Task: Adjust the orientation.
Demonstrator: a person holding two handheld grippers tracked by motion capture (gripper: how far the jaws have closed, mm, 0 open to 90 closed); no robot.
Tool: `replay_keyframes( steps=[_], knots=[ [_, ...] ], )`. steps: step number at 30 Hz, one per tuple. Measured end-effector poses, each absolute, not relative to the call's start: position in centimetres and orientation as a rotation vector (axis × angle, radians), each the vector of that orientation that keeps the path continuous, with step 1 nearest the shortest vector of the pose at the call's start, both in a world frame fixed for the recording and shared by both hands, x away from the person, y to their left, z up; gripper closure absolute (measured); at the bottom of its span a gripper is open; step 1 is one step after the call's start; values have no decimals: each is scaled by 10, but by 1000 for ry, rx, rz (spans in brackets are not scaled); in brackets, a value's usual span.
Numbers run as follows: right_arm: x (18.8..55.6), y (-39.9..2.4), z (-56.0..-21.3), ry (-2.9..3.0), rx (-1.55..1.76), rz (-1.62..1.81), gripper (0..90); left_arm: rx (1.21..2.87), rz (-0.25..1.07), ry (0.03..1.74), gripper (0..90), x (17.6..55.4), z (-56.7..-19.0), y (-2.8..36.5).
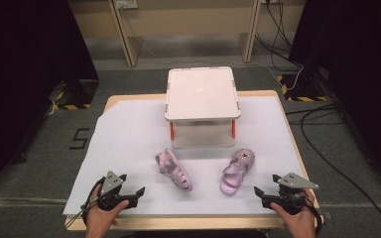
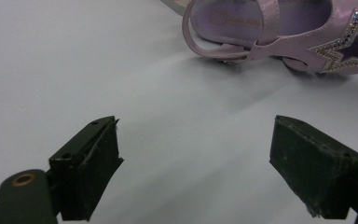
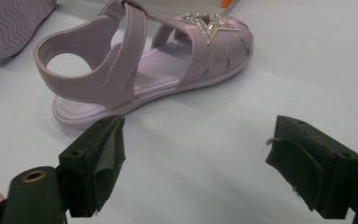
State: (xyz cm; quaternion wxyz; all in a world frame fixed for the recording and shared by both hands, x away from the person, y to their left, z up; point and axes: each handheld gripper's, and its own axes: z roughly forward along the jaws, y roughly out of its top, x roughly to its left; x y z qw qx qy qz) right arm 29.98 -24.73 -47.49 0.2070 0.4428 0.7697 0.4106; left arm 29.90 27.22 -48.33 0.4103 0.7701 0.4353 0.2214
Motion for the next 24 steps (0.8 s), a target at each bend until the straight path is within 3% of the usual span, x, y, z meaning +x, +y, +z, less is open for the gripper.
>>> replay_keyframes(
  steps=[13, 24],
  knots=[
    [306, -224, -461, 2100, 1177, 1193, 206, 1966, 554, 1088, 152, 302, -486, 273],
    [321, -198, -445, 2104, 1082, 1189, 294, 1979, 553, 1073, 153, 303, -487, 271]
  ],
)
